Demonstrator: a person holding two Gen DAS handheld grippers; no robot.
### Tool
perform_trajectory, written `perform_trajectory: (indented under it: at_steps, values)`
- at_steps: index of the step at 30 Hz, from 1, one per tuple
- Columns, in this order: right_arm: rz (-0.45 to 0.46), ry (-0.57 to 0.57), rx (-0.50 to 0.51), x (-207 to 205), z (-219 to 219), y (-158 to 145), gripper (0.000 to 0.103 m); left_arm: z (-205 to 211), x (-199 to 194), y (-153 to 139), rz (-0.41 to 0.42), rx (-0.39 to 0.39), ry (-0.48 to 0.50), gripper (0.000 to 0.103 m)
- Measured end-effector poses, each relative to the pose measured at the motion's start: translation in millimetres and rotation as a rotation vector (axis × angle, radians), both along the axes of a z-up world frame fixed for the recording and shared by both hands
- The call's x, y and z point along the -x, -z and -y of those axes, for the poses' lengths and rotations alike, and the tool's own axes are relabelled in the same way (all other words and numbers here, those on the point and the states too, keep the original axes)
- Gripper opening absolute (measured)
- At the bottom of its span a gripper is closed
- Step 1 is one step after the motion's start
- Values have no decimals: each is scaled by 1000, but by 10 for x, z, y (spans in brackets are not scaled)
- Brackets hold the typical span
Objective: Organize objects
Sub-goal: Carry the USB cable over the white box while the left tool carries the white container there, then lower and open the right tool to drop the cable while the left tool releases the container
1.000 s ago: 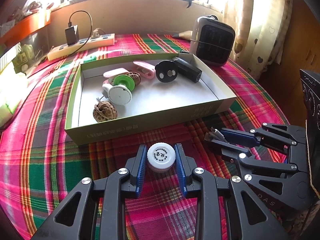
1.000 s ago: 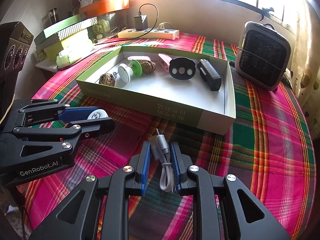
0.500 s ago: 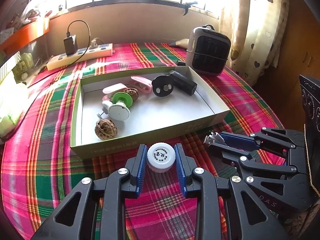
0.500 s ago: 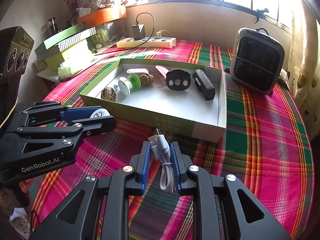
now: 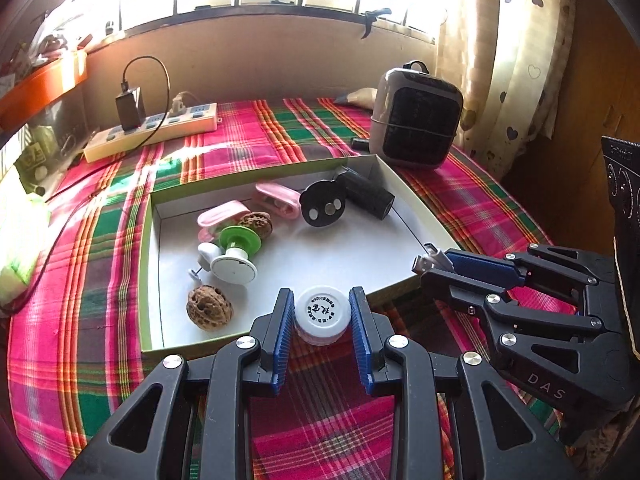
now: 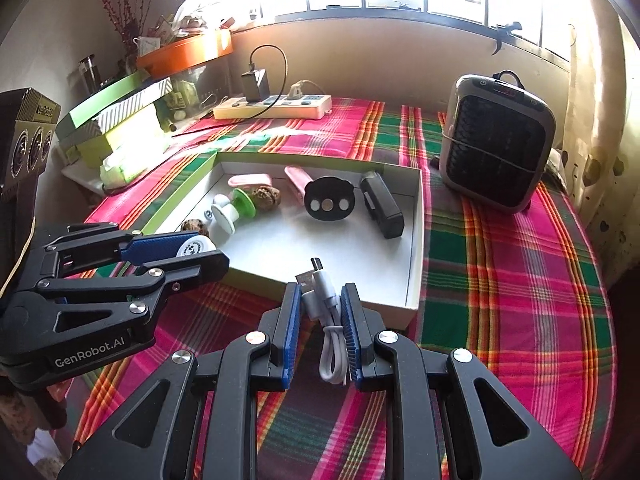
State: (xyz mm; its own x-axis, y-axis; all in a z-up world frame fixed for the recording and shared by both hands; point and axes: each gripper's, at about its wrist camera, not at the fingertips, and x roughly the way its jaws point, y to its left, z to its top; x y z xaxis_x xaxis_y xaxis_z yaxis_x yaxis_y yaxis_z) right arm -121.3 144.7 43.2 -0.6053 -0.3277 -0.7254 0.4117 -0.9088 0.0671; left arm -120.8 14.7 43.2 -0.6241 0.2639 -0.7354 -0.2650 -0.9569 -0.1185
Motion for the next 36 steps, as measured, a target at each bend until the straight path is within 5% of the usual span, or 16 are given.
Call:
perform_trajectory:
  at_steps: [36]
  values:
    - [72,30,-52,840,155,256,22,-47,715,280,66,18,14,26]
